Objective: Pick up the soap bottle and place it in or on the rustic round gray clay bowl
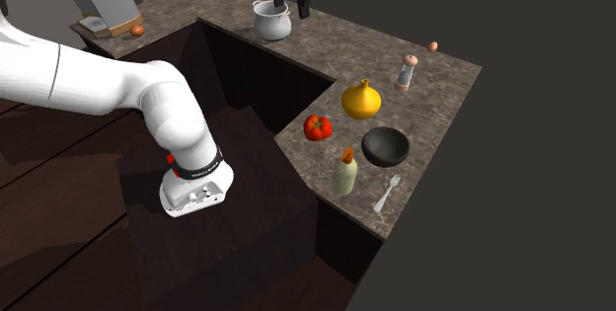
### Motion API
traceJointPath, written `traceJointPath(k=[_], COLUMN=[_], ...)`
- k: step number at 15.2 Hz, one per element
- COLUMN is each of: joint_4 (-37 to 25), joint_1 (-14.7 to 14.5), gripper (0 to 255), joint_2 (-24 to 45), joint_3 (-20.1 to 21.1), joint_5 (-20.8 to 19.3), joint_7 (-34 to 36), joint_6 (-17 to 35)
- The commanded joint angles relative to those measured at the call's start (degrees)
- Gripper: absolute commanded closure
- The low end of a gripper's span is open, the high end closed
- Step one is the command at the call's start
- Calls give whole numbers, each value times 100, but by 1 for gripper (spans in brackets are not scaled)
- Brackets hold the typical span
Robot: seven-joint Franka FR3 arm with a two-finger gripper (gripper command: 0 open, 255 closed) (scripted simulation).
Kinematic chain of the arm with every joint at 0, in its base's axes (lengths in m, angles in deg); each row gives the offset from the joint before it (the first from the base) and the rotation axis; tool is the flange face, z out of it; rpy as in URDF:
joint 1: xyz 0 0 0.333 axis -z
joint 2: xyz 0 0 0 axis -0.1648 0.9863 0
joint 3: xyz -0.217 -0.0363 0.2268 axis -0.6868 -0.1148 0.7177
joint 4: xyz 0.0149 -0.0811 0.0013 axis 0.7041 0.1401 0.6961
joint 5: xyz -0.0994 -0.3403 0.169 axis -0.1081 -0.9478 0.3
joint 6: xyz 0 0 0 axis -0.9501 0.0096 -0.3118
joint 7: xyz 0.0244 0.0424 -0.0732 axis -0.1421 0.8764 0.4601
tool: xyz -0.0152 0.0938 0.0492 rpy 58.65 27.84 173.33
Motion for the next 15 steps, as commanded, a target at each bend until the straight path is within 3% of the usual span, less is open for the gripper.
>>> traceJointPath(k=[1, 8, 15], joint_4=[0, 1026, 1726], joint_1=[0, 103, 220], gripper=[0, 0, 0], joint_2=[0, 291, 1023], joint_3=[0, -416, -861], joint_5=[0, -189, -373], joint_7=[0, -261, -532], joint_6=[0, 1238, 2591])
